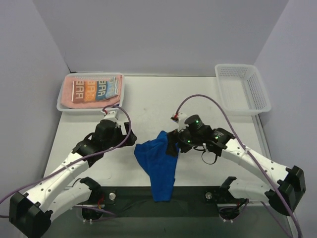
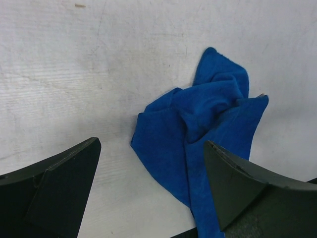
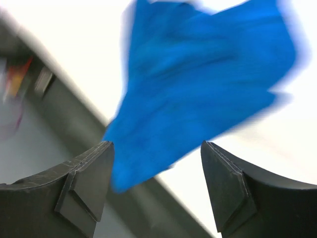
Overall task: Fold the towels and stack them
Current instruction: Move the towel to the center of the board, then flatten out the crumpled towel
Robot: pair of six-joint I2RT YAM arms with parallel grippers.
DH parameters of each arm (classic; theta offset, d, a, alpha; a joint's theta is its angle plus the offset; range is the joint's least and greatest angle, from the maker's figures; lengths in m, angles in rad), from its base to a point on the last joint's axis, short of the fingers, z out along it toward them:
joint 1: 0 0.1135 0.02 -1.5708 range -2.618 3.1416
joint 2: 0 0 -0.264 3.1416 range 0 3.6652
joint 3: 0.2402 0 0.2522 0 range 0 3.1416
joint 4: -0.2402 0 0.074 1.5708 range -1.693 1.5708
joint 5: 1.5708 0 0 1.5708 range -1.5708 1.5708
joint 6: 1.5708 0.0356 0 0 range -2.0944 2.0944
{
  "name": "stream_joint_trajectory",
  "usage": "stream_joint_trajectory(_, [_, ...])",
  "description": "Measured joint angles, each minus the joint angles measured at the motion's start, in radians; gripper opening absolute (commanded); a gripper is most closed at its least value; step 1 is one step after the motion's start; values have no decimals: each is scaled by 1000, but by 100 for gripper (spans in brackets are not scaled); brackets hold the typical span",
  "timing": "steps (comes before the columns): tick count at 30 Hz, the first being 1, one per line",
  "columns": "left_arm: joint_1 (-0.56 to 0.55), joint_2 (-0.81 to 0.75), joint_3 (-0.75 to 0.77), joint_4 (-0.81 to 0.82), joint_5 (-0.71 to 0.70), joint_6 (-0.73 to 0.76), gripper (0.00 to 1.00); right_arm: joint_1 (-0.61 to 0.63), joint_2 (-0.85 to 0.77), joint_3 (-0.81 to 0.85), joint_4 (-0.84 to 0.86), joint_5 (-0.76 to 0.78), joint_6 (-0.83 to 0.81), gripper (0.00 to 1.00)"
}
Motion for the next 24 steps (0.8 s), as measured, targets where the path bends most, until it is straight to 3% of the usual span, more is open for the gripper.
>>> stream_joint_trajectory(4, [0,136,-8,25,49,3,96,-189,-27,-1,-3,105,7,68])
stream_joint_trajectory(10, [-7,330,-8,76,107,9,90,-206,101,-25,2,151,9,65])
stream_joint_trajectory(15, [-21,427,-22,132,134,0,85,-146,202,-48,19,192,36,67])
stream_joint_trajectory(20, [-65,502,-32,178,142,-12,80,19,285,-11,37,243,60,68])
stream_joint_trajectory(24, [-81,524,-45,231,140,-32,58,126,369,60,48,269,83,69])
